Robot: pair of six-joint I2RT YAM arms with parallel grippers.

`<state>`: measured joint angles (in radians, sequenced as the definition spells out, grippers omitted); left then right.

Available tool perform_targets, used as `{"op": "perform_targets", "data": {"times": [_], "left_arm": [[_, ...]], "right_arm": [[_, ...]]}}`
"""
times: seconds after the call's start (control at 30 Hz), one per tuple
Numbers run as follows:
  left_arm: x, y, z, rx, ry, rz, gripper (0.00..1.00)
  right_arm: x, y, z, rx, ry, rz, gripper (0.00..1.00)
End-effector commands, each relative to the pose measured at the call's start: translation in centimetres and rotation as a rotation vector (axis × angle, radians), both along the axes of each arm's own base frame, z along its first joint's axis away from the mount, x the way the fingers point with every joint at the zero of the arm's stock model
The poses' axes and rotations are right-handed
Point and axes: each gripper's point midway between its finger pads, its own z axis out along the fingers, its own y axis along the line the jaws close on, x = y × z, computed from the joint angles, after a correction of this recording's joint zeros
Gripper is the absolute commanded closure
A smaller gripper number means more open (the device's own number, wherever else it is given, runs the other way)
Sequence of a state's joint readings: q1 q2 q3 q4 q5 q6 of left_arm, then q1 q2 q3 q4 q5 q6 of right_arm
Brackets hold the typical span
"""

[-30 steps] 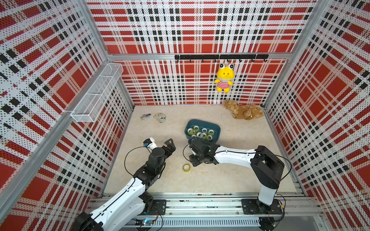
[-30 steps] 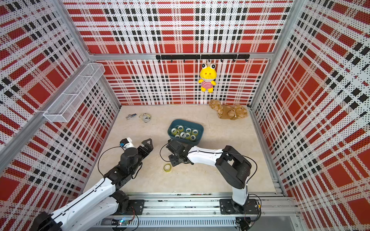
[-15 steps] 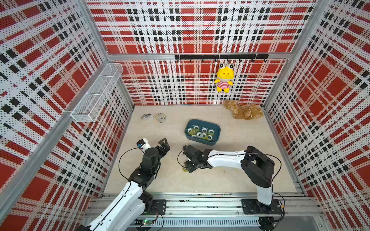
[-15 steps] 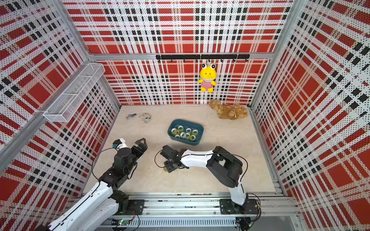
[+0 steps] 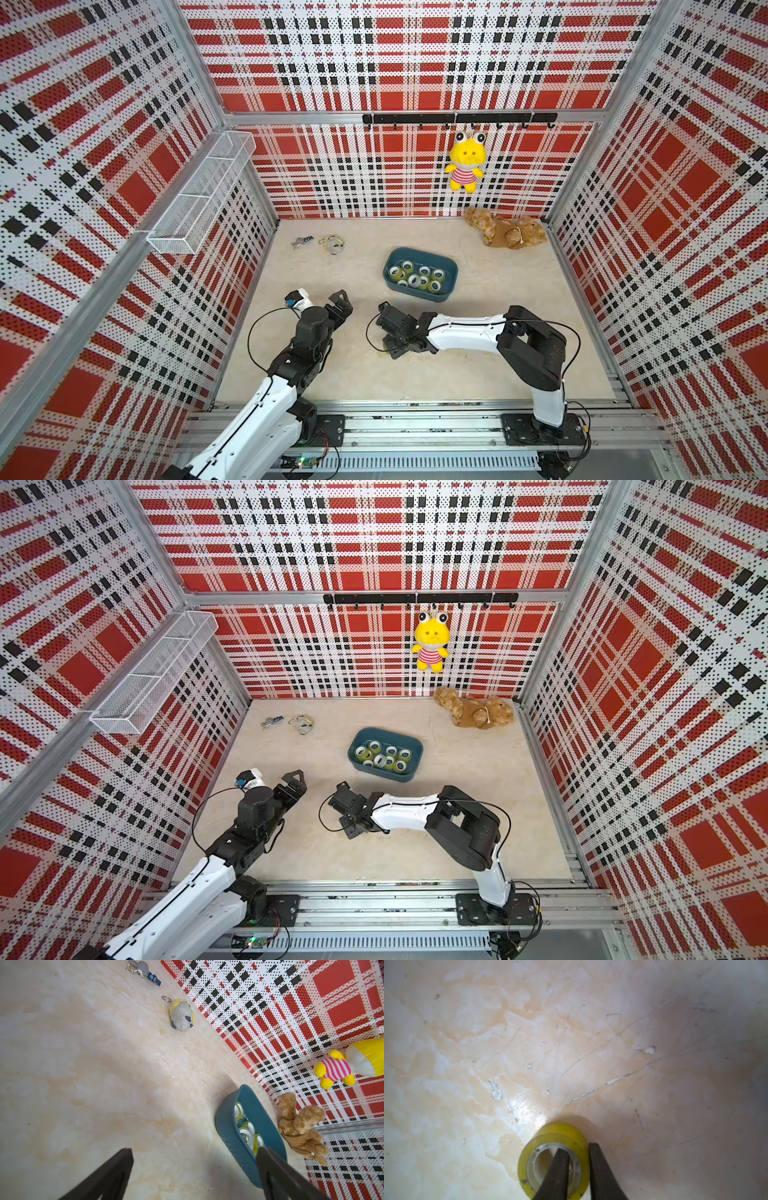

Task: Put the transparent tape into the storage box
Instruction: Pick up the tape at the center of the board, then place the tape in the storage box.

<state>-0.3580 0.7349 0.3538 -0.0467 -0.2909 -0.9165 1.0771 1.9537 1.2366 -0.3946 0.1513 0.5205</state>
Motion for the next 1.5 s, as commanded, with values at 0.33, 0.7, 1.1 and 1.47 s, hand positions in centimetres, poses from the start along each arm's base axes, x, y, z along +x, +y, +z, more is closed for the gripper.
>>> {"op": "perform_targets", "data": {"times": [0.33, 0.7, 1.1, 1.47], "left_arm": [[0.4, -2.9, 1.7, 0.003, -0.014, -0.054, 0.00], [1.6, -6.4, 1.2, 0.013, 0.005, -0.119, 0.00], [1.9, -8.1, -0.4, 0.045, 0.034, -0.161, 0.00], [1.6, -6.8, -1.8, 0.105, 0.057, -0.147, 0.01]], "right_arm": [[0.7, -3.6, 5.4, 0.040, -0.080, -0.044, 1.00], [5.6, -8.6, 14.7, 0.182, -0.195, -0.116, 1.00], [16.1, -11.6, 14.0, 0.172, -0.173, -0.215, 1.00], [22.8, -12.1, 5.2, 0.047, -0.065, -0.278, 0.95]]}}
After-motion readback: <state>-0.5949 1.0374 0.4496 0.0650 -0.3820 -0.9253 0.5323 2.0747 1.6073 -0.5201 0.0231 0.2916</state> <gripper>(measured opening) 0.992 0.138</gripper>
